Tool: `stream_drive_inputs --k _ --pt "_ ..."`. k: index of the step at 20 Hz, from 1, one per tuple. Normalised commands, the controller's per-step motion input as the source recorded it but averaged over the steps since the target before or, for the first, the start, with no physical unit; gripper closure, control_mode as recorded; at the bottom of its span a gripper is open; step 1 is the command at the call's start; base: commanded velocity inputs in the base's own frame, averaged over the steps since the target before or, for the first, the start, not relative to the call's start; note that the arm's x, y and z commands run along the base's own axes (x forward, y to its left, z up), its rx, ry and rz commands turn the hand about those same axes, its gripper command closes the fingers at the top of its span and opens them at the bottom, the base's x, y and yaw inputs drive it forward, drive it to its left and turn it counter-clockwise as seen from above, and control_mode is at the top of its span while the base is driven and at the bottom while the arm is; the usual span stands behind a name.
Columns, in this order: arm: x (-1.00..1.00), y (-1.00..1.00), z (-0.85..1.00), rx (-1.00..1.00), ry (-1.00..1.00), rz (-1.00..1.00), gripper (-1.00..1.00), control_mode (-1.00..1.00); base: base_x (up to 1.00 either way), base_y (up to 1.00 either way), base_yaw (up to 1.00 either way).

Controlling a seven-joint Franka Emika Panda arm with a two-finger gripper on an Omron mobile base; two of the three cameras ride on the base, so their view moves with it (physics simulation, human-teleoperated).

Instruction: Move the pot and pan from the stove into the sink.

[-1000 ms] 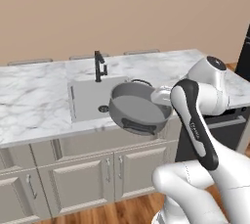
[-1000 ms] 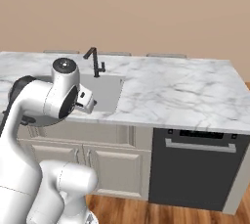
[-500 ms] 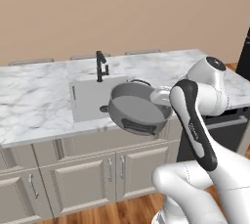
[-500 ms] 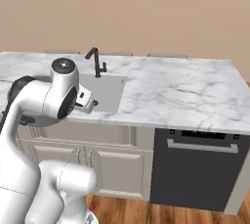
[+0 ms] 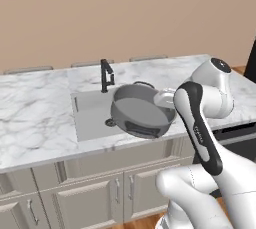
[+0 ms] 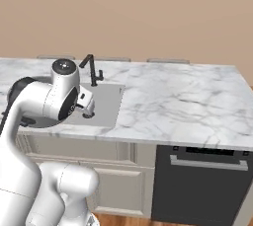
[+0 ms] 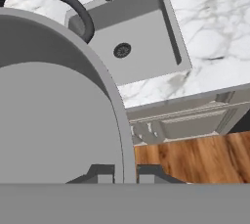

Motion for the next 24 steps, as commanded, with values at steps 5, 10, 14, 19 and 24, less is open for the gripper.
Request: stream_drive_inputs --k 5,10,14,19,24 --pt "0.00 0.00 0.00 0.00 0.00 0.00 1.00 1.00 0.54 0.30 -0.06" --pt "0.00 0.00 0.00 0.00 0.00 0.00 1.00 1.00 0.54 0.28 -0.06" --pt "0.00 0.00 0.00 0.00 0.00 0.00 1.00 1.00 0.39 0.20 -0.05" --pt "0.00 0.00 0.00 0.00 0.00 0.00 1.00 -1.00 0.00 0.00 0.00" --pt "0.00 0.00 -0.13 -0.01 0.02 0.00 1.00 -1.00 0.00 0.00 0.00"
